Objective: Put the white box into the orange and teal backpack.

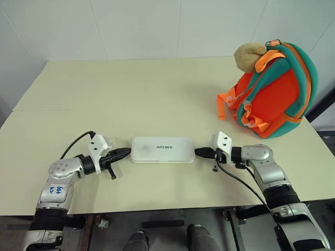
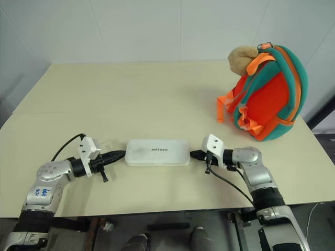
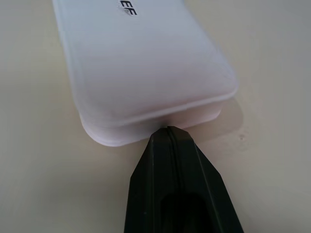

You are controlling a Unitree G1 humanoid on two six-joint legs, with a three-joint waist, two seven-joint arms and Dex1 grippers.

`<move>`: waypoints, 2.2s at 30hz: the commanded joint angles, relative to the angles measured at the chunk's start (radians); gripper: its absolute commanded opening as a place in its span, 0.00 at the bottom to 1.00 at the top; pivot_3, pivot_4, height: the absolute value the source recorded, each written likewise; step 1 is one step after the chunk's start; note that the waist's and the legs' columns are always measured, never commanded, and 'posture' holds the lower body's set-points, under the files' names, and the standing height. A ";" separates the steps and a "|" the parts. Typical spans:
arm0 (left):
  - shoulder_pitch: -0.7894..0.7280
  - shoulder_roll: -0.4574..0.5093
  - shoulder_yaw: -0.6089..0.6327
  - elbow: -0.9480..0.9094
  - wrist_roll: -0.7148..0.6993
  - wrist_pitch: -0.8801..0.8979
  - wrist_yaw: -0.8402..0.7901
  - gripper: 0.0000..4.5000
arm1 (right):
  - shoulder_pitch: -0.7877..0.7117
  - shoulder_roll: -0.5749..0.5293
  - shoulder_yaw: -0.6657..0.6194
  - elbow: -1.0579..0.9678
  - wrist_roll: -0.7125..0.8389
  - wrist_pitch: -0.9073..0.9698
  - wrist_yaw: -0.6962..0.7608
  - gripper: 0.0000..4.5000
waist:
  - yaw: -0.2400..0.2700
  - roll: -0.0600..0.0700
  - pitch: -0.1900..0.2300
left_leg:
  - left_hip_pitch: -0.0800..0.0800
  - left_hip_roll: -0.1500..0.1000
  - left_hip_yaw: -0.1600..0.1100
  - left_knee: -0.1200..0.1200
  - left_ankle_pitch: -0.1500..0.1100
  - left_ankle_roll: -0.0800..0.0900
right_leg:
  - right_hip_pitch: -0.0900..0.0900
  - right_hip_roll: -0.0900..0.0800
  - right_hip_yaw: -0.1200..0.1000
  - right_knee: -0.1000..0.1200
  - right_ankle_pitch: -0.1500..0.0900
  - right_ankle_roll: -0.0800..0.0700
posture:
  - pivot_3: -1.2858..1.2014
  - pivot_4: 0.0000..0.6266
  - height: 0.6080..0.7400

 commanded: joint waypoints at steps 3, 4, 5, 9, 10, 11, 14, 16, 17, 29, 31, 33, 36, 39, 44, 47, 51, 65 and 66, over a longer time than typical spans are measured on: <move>0.031 0.002 -0.010 -0.092 -0.017 0.019 -0.002 0.02 | 0.002 0.007 0.003 -0.044 0.030 -0.007 0.001 0.00 | -0.001 0.000 0.000 | 0.000 0.000 0.000 0.000 0.000 0.000 | 0.000 0.000 0.000 0.000 0.000 0.000 | 0.52 0.24 1.00; 0.032 0.002 -0.008 -0.091 -0.012 0.020 0.004 0.02 | 0.000 0.008 0.004 -0.042 0.030 -0.007 0.000 0.00 | -0.001 0.000 0.000 | 0.000 0.000 0.000 0.000 0.000 0.000 | 0.000 0.000 0.000 0.000 0.000 0.000 | 0.52 0.24 1.00; 0.032 0.002 -0.005 -0.085 -0.004 0.015 0.013 0.02 | 0.002 0.007 0.004 -0.048 0.031 -0.003 0.000 0.00 | 0.000 0.000 0.000 | 0.000 0.000 0.000 0.000 0.000 0.000 | 0.000 0.000 0.000 0.000 0.000 0.000 | 0.52 0.24 1.00; 0.022 0.001 0.006 -0.054 0.001 0.009 0.036 0.02 | 0.001 -0.013 0.006 -0.061 0.038 0.070 0.008 0.00 | -0.001 0.000 0.000 | 0.000 0.000 0.000 0.000 0.000 0.000 | 0.000 0.000 0.000 0.000 0.000 0.000 | 0.52 0.24 1.00; 0.018 0.002 0.009 -0.047 -0.001 0.015 0.039 0.01 | -0.008 -0.017 0.001 -0.046 0.030 0.072 -0.004 0.04 | -0.001 0.000 0.000 | 0.000 0.000 0.000 0.000 0.000 0.000 | 0.000 0.000 0.000 0.000 0.000 0.000 | 0.52 0.24 1.00; 0.014 0.006 0.011 -0.040 0.004 0.020 0.047 0.01 | -0.019 -0.021 -0.002 -0.030 0.021 0.066 -0.014 0.08 | -0.001 0.000 0.000 | 0.000 0.000 0.000 0.000 0.000 0.000 | 0.000 0.000 0.000 0.000 0.000 0.000 | 0.52 0.24 1.00; 0.002 0.024 0.021 -0.014 0.012 0.033 0.059 0.10 | -0.041 -0.047 -0.010 -0.019 0.020 0.077 -0.010 0.26 | 0.000 0.000 0.000 | 0.000 0.000 0.000 0.000 0.000 0.000 | 0.000 0.000 0.000 0.000 0.000 0.000 | 0.52 0.24 1.00; -0.006 0.033 0.035 0.001 0.012 0.044 0.073 0.21 | -0.045 -0.078 -0.012 -0.018 0.019 0.073 0.007 0.41 | 0.001 0.000 0.000 | 0.000 0.000 0.000 0.000 0.000 0.000 | 0.000 0.000 0.000 -0.001 0.000 0.000 | 0.52 0.24 1.00; -0.007 0.037 0.038 0.002 0.007 0.060 0.076 0.27 | -0.046 -0.089 -0.017 -0.014 0.022 0.065 0.010 0.48 | 0.001 0.000 0.000 | 0.000 0.000 0.000 0.000 0.000 0.000 | 0.000 0.000 0.000 -0.001 0.000 0.000 | 0.52 0.24 1.00; -0.101 0.206 0.157 0.003 -0.312 0.610 -0.097 0.99 | -0.118 -0.249 -0.099 -0.112 0.213 0.459 0.109 1.00 | -0.004 0.000 0.000 | 0.000 0.000 0.000 0.000 0.000 0.001 | 0.000 0.000 0.000 -0.001 0.000 0.000 | 0.52 0.24 1.00; -0.172 0.207 0.150 0.045 -0.353 0.714 -0.101 0.99 | -0.150 -0.254 -0.086 -0.195 0.278 0.647 0.115 1.00 | -0.003 0.000 0.000 | -0.001 0.000 0.000 0.000 0.000 0.001 | 0.000 0.000 0.000 0.000 0.000 0.000 | 0.52 0.24 1.00; -0.232 0.189 0.161 0.097 -0.379 0.779 -0.080 0.99 | -0.159 -0.254 -0.074 -0.251 0.305 0.743 0.105 1.00 | -0.002 0.000 0.000 | -0.001 0.000 -0.001 0.000 0.000 0.001 | -0.001 0.000 0.000 0.001 -0.001 -0.001 | 0.52 0.24 1.00; -0.303 0.184 0.129 0.176 -0.434 0.949 -0.110 0.99 | -0.153 -0.243 -0.051 -0.312 0.324 0.850 0.068 1.00 | -0.002 0.000 0.000 | -0.001 0.000 -0.001 0.000 0.000 0.000 | 0.000 0.000 -0.001 0.000 -0.001 0.000 | 0.52 0.24 1.00; -0.340 0.173 0.074 0.219 -0.419 1.033 -0.102 0.99 | -0.151 -0.232 -0.043 -0.369 0.367 0.942 0.053 1.00 | -0.002 0.000 0.000 | -0.002 0.000 -0.001 0.000 -0.001 0.001 | -0.001 0.000 0.000 -0.001 -0.002 0.001 | 0.52 0.24 1.00; -0.355 0.193 -0.014 0.226 -0.405 1.127 -0.133 0.99 | -0.136 -0.233 -0.010 -0.414 0.388 0.993 0.044 1.00 | -0.002 0.000 0.000 | -0.003 0.000 -0.001 -0.001 -0.002 0.001 | -0.003 0.000 -0.001 -0.001 -0.003 0.001 | 0.52 0.24 1.00; -0.359 0.199 -0.025 0.237 -0.419 1.186 -0.141 0.99 | -0.129 -0.216 0.006 -0.412 0.388 1.002 0.019 1.00 | -0.001 0.000 0.000 | -0.003 0.000 -0.001 0.000 -0.002 0.001 | -0.003 0.000 0.000 -0.001 -0.003 0.001 | 0.52 0.24 1.00; -0.345 0.198 -0.037 0.221 -0.416 1.224 -0.136 0.99 | -0.105 -0.198 0.028 -0.437 0.410 1.034 0.006 1.00 | -0.002 0.000 0.000 | -0.003 0.000 -0.001 0.000 -0.002 0.000 | -0.003 0.000 0.000 0.000 -0.003 0.000 | 0.52 0.24 1.00; -0.342 0.100 -0.039 0.297 -0.395 1.210 -0.099 0.99 | -0.142 -0.091 0.115 -0.278 0.343 0.878 0.008 1.00 | 0.001 0.000 0.000 | -0.002 0.000 -0.001 0.000 -0.002 0.000 | -0.002 0.000 0.000 0.000 -0.003 0.000 | 0.52 0.24 1.00; -0.347 0.090 -0.035 0.309 -0.392 1.209 -0.091 0.99 | -0.145 -0.090 0.125 -0.266 0.332 0.859 0.014 1.00 | 0.004 0.000 0.000 | -0.002 0.000 -0.001 0.000 -0.002 0.000 | -0.002 0.000 -0.001 0.000 -0.003 0.000 | 0.52 0.24 1.00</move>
